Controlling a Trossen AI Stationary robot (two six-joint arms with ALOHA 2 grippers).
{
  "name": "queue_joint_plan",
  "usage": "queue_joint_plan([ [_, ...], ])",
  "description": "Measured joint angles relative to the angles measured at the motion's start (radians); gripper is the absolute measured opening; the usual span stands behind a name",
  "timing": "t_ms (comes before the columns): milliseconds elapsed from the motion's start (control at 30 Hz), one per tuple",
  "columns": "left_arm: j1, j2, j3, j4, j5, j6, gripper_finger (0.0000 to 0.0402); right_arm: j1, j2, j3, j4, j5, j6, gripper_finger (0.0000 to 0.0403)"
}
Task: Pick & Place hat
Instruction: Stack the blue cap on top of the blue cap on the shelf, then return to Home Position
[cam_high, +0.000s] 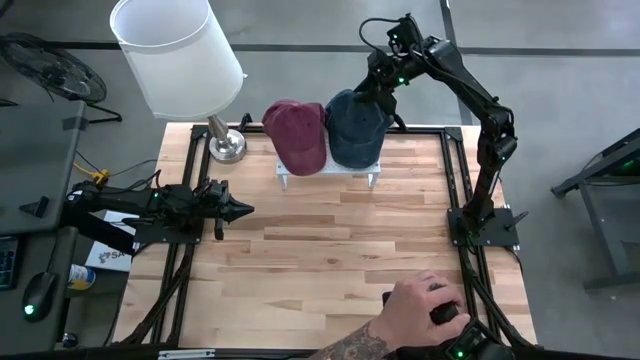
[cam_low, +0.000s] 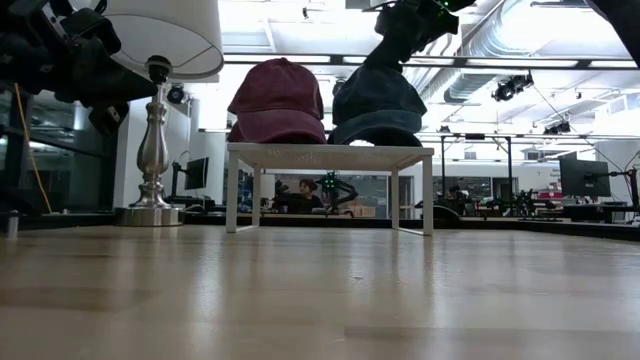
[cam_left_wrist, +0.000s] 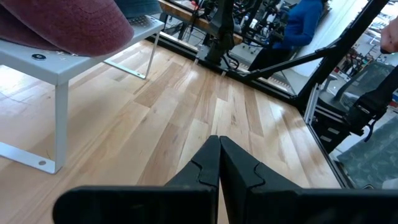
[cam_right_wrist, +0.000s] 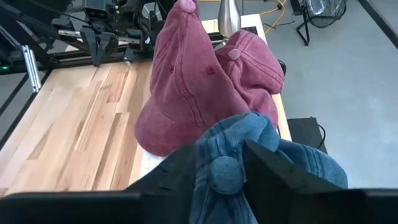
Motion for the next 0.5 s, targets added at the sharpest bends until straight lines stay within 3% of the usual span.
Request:
queue_joint_plan([
  [233, 0.000, 0.000, 0.000, 0.000, 0.000, 0.000, 0.0001, 0.000, 0.000, 0.000, 0.022, 0.019, 0.021, 0.0177],
  [500, 0.000, 0.000, 0.000, 0.000, 0.000, 0.000, 0.0001, 0.000, -0.040, 0.000, 0.045, 0.036, 0.022, 0.0185],
])
